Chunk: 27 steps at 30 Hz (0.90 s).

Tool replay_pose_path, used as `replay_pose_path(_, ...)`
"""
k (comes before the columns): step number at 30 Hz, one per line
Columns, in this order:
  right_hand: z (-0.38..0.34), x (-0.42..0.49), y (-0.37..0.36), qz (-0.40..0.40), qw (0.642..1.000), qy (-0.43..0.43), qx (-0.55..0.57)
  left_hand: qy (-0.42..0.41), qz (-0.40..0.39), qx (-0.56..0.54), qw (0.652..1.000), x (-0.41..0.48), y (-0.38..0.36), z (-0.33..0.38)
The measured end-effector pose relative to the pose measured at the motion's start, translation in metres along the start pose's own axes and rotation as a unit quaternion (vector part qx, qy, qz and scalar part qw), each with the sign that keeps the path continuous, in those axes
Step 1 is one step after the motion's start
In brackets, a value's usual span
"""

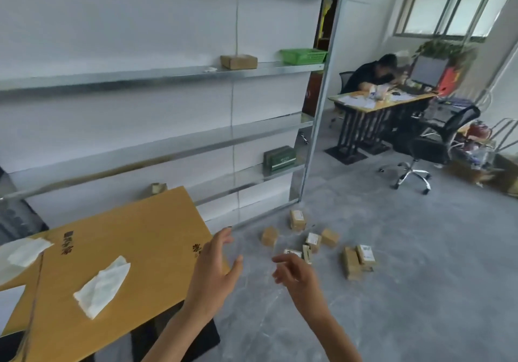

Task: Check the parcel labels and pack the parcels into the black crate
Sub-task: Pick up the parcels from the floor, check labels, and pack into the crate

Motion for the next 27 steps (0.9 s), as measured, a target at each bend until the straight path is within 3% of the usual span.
replay_pose_path(6, 0.056, 0.036, 0.149, 0.054, 0.996, -0.065, 0.014, 0.049, -0.041, -0.039, 0.997, 0.044, -0.101, 0.035)
replay_pose_path(11, 0.08, 0.068, 0.23, 0.091, 0.991, -0.097, 0.037, 0.079, -0.076, -0.033, 0.993, 0.072, -0.156, 0.042)
replay_pose_path(20, 0.104, 0.159, 0.279, 0.094, 0.985, -0.136, 0.043, 0.089, -0.102, -0.006, 0.991, 0.156, -0.232, 0.012)
replay_pose_path(27, 0.095, 0.29, 0.308, 0.1, 0.983, -0.152, 0.037, 0.088, -0.103, -0.027, 0.99, 0.266, -0.301, -0.028)
Point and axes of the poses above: each hand's wrist, its own x-axis towards the middle knuckle, its own y-axis out of the back of the hand, z = x × y, the point moved 7 cm from there along x, towards the middle knuckle, and after that the axes turned 13 degrees about -y, right-handed, at the moved point
